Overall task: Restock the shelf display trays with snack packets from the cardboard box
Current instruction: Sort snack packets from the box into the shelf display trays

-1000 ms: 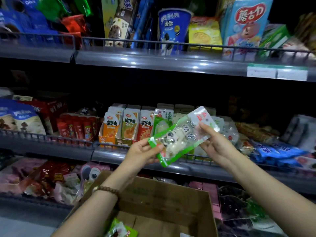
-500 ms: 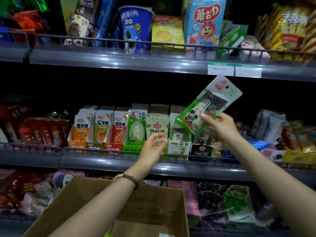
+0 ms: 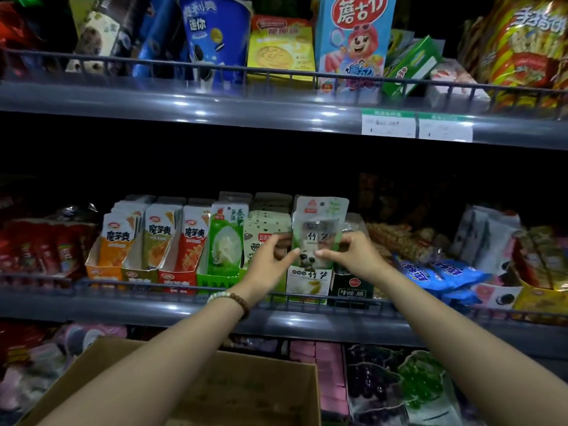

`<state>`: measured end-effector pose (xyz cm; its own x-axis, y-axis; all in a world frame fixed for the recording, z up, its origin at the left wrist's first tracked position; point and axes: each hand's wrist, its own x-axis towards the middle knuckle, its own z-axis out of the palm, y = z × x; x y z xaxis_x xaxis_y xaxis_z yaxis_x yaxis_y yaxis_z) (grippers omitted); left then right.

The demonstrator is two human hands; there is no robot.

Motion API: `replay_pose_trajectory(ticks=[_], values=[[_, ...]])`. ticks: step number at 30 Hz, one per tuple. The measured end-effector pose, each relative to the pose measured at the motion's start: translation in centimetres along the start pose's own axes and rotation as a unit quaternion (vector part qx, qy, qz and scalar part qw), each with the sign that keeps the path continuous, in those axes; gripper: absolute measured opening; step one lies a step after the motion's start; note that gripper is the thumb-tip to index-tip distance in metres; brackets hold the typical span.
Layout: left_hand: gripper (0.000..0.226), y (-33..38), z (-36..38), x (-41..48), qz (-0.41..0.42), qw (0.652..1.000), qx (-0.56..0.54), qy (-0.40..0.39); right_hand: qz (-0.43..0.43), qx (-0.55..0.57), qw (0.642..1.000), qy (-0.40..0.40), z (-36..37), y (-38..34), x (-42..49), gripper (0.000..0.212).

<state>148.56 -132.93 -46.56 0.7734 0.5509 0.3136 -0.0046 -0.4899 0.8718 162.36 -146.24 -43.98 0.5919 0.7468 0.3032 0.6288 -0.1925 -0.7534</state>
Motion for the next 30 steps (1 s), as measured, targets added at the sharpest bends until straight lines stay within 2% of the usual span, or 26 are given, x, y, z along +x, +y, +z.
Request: replay_pose_trajectory(ticks=[3, 6, 8, 11, 13, 16, 20, 24, 25, 27, 30], values=[[0.028, -0.4, -0.2, 1.0, 0.013, 0.999, -0.011, 0.028, 0.025, -0.078, 0.997, 0.009, 0.5, 1.2, 0.4, 0.016], [0.020, -0.7, -0.3, 1.8, 0.013, 0.999, 0.016, 0.031, 0.040, -0.127, 0.991, -0.019, 0.7, 1.5, 0.6, 0.017], [0.015, -0.7, -0.4, 2.1, 0.014, 0.999, 0.028, 0.032, 0.046, -0.085, 0.995, -0.039, 0.3, 1.1, 0.6, 0.017], [0.017, -0.8, -0.9, 2.6, 0.009, 0.998, 0.052, 0.022, 0.033, -0.023, 0.999, -0.007, -0.4, 0.8, 0.7, 0.019], [0.019, -1.1, -1.1, 2.9, 0.006, 0.995, 0.095, -0.005, 0.028, -0.075, 0.997, 0.003, -0.2, 1.1, 0.8, 0.021], [0.007, -1.5, -1.0, 2.8, 0.011, 0.989, 0.141, -0.037, 0.041, -0.145, 0.989, -0.017, 0.7, 2.1, 0.8, 0.026], [0.014, -1.4, -1.0, 2.5, 0.028, 0.983, 0.179, -0.037, 0.040, -0.191, 0.981, -0.006, 0.9, 2.4, 1.1, 0.032], [0.010, -1.5, -0.8, 1.7, 0.032, 0.987, 0.157, -0.024, 0.047, -0.139, 0.989, 0.012, 1.0, 1.6, -0.1, 0.019], [0.016, -1.7, -0.8, 1.2, 0.033, 0.989, 0.144, -0.021, 0.042, -0.121, 0.991, 0.032, 1.2, 1.6, -0.5, 0.020], [0.032, -2.0, -1.1, -0.3, 0.035, 0.994, 0.099, -0.008, 0.039, -0.064, 0.994, 0.073, 1.3, 1.2, -1.6, 0.031], [0.039, -2.8, -2.8, -3.4, 0.049, 0.995, 0.085, -0.001, 0.036, -0.037, 0.994, 0.099, 1.4, 0.4, -4.0, 0.053]])
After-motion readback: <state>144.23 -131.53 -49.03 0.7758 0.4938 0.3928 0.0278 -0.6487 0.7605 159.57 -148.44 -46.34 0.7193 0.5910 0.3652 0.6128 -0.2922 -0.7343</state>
